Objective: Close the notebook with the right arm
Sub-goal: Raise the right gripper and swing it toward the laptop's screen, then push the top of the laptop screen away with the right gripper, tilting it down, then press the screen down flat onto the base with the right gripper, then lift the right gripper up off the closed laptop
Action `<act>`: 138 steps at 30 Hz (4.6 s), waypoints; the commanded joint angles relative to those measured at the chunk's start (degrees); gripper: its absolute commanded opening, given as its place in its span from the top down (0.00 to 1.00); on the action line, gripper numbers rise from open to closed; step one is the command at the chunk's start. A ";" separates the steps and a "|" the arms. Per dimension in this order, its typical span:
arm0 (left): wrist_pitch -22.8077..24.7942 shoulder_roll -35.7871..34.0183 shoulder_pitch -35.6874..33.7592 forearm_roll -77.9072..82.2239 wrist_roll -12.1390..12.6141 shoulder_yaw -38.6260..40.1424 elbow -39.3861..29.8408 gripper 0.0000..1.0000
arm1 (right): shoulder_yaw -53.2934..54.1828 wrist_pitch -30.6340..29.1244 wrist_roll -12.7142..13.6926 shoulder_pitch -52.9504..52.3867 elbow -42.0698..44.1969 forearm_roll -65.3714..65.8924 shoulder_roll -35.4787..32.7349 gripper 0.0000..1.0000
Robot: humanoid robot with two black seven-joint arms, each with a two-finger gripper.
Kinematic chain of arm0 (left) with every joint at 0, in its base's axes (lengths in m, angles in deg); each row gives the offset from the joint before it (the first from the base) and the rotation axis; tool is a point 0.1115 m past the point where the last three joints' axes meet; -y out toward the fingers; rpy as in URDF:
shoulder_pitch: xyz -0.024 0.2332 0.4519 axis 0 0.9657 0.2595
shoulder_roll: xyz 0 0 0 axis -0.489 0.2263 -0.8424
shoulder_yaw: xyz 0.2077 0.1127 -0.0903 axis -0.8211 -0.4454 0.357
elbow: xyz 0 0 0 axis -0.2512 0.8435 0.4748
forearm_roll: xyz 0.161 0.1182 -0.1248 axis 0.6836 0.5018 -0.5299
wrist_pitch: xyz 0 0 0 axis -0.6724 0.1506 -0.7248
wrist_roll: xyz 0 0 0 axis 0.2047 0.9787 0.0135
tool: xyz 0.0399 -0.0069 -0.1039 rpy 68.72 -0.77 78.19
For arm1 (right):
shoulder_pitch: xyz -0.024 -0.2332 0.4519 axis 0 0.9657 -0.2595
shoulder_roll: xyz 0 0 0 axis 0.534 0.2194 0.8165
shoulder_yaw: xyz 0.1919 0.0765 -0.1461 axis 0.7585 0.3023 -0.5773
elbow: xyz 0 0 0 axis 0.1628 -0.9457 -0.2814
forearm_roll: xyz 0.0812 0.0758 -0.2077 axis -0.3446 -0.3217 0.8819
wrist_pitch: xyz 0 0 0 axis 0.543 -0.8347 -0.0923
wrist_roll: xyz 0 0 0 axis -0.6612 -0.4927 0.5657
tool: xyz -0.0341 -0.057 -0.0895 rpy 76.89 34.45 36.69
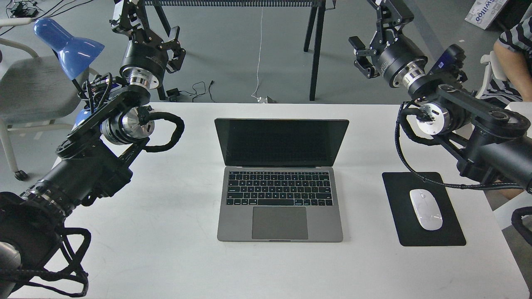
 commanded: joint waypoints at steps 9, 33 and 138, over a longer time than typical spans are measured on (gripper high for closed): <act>0.00 0.01 0.00 0.01 0.00 0.01 -0.01 0.00 | -20.65 -0.10 1.03 -5.43 7.70 0.23 7.11 0.00; 0.00 0.01 0.00 0.01 0.00 0.01 -0.01 0.00 | -27.43 -5.90 1.03 -5.70 4.80 3.48 5.96 0.00; 0.00 0.01 0.00 0.01 0.00 0.01 0.17 0.00 | -25.34 -5.82 0.59 -0.42 -15.06 15.78 4.21 0.00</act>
